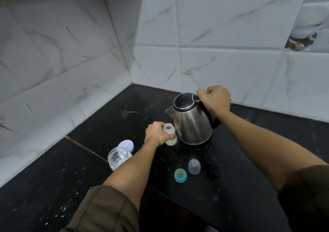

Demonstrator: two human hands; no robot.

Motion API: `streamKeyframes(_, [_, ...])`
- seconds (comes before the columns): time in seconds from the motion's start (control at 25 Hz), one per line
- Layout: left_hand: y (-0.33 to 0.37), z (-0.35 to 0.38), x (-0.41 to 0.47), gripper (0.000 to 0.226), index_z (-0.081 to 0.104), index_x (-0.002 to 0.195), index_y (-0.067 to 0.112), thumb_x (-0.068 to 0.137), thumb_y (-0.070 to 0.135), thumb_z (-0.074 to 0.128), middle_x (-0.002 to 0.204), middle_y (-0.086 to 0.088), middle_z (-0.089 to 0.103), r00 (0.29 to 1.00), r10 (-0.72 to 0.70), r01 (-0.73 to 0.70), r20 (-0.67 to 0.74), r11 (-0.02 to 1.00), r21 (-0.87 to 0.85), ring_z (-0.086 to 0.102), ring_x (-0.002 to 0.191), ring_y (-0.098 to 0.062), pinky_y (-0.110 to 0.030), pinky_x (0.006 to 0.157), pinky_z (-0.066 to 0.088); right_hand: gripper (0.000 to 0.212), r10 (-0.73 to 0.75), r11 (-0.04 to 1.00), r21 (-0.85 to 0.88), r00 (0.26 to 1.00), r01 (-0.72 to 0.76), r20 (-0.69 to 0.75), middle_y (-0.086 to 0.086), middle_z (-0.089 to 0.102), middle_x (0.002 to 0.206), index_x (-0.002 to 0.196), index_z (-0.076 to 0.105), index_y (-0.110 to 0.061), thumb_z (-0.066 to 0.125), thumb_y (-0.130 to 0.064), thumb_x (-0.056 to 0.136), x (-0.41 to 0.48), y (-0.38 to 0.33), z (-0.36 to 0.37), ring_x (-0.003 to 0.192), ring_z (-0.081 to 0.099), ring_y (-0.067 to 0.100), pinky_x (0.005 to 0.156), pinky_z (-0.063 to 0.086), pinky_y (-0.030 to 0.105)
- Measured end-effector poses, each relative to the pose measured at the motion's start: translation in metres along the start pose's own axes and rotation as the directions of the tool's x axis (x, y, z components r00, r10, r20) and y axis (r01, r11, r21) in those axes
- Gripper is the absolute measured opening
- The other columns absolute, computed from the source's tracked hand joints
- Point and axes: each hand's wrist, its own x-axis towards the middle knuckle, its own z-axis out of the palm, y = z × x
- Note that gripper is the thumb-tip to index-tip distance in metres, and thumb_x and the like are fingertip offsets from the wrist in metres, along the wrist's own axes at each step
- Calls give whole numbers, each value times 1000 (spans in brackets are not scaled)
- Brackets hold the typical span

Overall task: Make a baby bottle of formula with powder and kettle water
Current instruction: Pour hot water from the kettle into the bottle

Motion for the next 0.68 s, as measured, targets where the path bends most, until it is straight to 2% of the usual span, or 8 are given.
streamKeyframes(0.12, [-5,4,-1,36,79,99,26,67,36,94,93,8,78,1000,-19,19,0,1000,-2,71,94,-10,-29,85,55,44,11,999,36,1000,-11,7,13,60,56,58,59,-3,58,-43,74,-1,9,5,60,58,29,56,48,35])
streamKeyframes(0.28, [-9,7,-2,45,79,107,24,67,35,95,99,7,78,999,-43,43,1,999,-14,71,98,-11,-35,93,57,43,58,995,86,998,-59,12,7,48,52,59,58,0,58,-41,74,1,23,7,54,48,23,53,44,32])
streamKeyframes(0.44, [-12,10,-4,46,78,109,26,67,35,95,98,9,78,999,-39,39,-4,999,-22,71,98,-10,-32,91,56,38,66,991,113,996,-72,55,1,38,48,52,48,-11,60,-35,79,6,34,0,51,38,19,51,34,30])
streamKeyframes(0.56, [-14,11,-7,44,78,107,27,67,35,95,98,9,78,999,-34,33,-7,999,-21,71,98,-11,-33,93,56,42,56,992,109,997,-62,60,-1,27,49,53,34,-17,58,-32,84,6,43,-3,51,29,19,51,29,34])
streamKeyframes(0.68, [-14,14,-10,42,77,105,29,67,35,95,98,8,78,999,-34,34,4,999,-13,71,98,-13,-33,92,56,44,37,996,83,995,-44,93,0,27,51,54,31,-17,55,-33,88,7,47,-6,53,30,20,53,29,36])
